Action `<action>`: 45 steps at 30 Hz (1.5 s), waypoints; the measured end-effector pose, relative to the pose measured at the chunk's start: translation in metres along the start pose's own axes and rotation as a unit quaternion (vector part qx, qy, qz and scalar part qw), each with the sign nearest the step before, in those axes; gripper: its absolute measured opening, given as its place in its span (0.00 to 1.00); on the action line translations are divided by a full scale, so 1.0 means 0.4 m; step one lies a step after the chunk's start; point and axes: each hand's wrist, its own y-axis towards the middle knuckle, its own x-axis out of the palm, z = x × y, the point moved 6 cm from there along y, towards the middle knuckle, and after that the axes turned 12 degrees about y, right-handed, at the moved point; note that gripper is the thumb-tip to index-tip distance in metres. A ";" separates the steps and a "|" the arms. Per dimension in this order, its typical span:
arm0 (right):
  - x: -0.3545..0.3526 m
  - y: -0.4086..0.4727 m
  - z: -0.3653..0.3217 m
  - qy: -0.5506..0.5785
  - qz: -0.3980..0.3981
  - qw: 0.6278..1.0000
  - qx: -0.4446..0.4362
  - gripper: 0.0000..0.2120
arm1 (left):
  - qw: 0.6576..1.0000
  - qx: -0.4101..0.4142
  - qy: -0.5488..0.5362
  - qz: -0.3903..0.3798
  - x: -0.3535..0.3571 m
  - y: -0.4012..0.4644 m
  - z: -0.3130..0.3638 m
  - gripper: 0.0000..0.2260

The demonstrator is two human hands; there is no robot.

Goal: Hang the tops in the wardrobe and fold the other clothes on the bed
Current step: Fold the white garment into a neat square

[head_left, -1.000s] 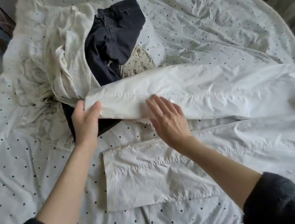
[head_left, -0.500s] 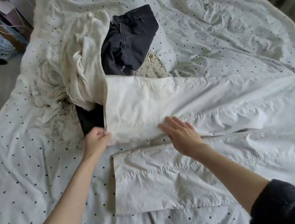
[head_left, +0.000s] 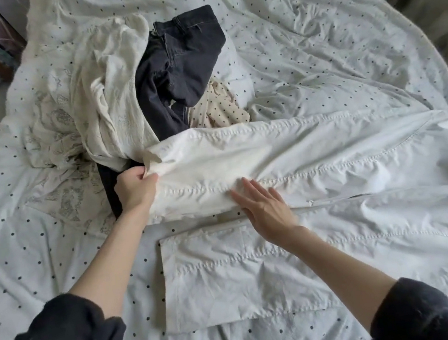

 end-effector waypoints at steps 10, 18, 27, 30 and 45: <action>0.063 -0.137 0.082 -0.053 0.028 0.998 0.005 0.32 | 0.977 0.137 0.116 0.112 -0.011 -0.119 0.001 0.10; 0.038 -0.333 0.290 -0.035 0.023 0.994 0.101 0.27 | 0.933 0.312 0.145 -0.103 0.292 -0.491 0.068 0.13; -0.061 -0.585 0.656 -0.006 0.041 0.983 0.179 0.27 | 0.825 0.451 0.293 -0.175 0.620 -0.799 0.192 0.21; -0.088 -0.698 0.823 -0.003 0.033 0.978 0.207 0.27 | 0.776 0.473 0.382 -0.170 0.758 -0.923 0.230 0.25; -0.331 -0.908 1.277 -0.095 0.153 0.973 0.147 0.15 | 0.741 0.404 0.514 -0.151 1.046 -1.155 0.309 0.34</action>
